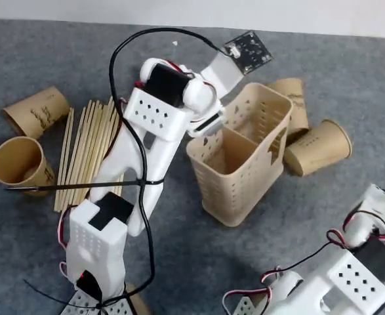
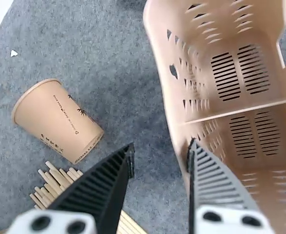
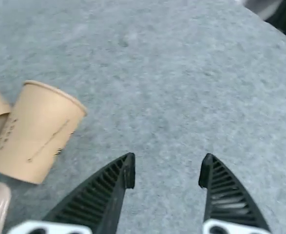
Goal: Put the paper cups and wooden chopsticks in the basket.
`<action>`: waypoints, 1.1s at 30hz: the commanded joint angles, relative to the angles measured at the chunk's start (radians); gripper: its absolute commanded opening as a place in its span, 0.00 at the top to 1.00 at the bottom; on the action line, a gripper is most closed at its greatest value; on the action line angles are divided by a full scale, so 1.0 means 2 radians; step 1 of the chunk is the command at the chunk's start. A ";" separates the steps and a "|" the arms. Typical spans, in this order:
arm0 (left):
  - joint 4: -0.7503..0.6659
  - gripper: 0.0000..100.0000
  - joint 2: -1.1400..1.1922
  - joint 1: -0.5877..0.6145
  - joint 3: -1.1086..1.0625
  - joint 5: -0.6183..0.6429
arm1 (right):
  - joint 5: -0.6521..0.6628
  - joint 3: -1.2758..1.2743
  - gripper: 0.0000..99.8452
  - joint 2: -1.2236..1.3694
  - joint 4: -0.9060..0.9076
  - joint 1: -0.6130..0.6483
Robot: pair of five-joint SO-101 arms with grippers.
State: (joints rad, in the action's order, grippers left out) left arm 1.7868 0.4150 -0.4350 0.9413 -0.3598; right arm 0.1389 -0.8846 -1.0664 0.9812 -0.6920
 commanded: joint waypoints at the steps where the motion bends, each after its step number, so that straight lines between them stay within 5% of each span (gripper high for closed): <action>1: 0.001 0.81 -0.021 -0.003 0.019 -0.003 | -0.005 0.025 0.78 -0.001 -0.001 -0.043; 6: 0.001 0.80 -0.063 -0.014 0.062 -0.002 | -0.005 0.038 0.78 -0.001 0.005 -0.056; 10: 0.002 0.70 -0.099 -0.010 0.063 -0.001 | -0.003 0.040 0.79 -0.001 0.024 -0.054; 15: 0.002 0.69 -0.109 -0.025 -0.025 0.001 | -0.002 0.040 0.99 -0.001 0.047 -0.054; 26: -0.008 0.69 -0.082 -0.003 -0.089 0.015 | 0.028 0.036 1.00 -0.011 0.109 -0.054; 33: -0.044 0.69 0.003 -0.011 -0.089 0.016 | 0.030 -0.012 1.00 -0.185 0.145 -0.037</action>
State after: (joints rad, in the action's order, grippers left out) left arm 1.7315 0.3828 -0.4534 0.7603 -0.3368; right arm 0.1849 -0.8554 -1.2259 1.2175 -0.7948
